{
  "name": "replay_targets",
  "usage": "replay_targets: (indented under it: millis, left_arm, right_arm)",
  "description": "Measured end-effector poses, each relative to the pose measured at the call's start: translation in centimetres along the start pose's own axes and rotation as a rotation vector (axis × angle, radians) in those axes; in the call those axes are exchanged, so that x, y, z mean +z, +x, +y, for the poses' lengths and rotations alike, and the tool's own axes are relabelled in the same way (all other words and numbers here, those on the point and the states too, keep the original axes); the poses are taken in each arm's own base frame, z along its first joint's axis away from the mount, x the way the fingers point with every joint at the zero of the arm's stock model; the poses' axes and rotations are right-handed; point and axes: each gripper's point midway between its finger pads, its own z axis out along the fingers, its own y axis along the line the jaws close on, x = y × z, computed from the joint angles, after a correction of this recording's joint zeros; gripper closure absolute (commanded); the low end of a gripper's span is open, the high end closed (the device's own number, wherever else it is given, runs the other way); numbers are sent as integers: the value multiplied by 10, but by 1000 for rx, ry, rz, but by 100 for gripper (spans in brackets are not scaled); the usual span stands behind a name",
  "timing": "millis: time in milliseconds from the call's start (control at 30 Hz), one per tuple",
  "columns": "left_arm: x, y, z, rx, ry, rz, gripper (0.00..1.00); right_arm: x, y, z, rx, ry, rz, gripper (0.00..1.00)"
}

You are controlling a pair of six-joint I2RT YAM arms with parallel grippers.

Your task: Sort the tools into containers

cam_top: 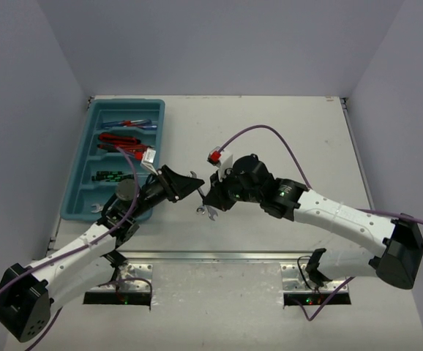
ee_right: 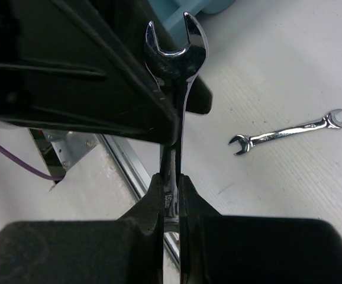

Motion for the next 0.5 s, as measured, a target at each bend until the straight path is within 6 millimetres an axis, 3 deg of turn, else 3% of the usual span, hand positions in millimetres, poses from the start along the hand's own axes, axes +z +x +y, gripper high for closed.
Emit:
replay_targets:
  millis: [100, 233, 267, 333, 400, 433, 500]
  left_arm:
    - [0, 3, 0, 6, -1, 8, 97]
    - [3, 1, 9, 12, -36, -4, 100]
    - [3, 1, 10, 13, -36, -7, 100]
    - [3, 1, 11, 13, -45, -10, 100]
    - [3, 0, 16, 16, -73, -15, 100]
    - [3, -3, 22, 20, -116, -24, 100]
    - [2, -12, 36, 38, -222, -50, 100]
  right_arm:
    - [0, -2, -1, 0, 9, -9, 100]
    - [0, -6, -2, 11, 20, -26, 98]
    - [0, -6, -3, 15, 21, -23, 91]
    - [0, -6, -4, 19, 29, -26, 51]
    - [0, -7, -6, 22, 45, -30, 20]
    - [-1, -7, -8, 17, 54, -33, 9]
    - [-4, -6, -15, 14, 98, -31, 1]
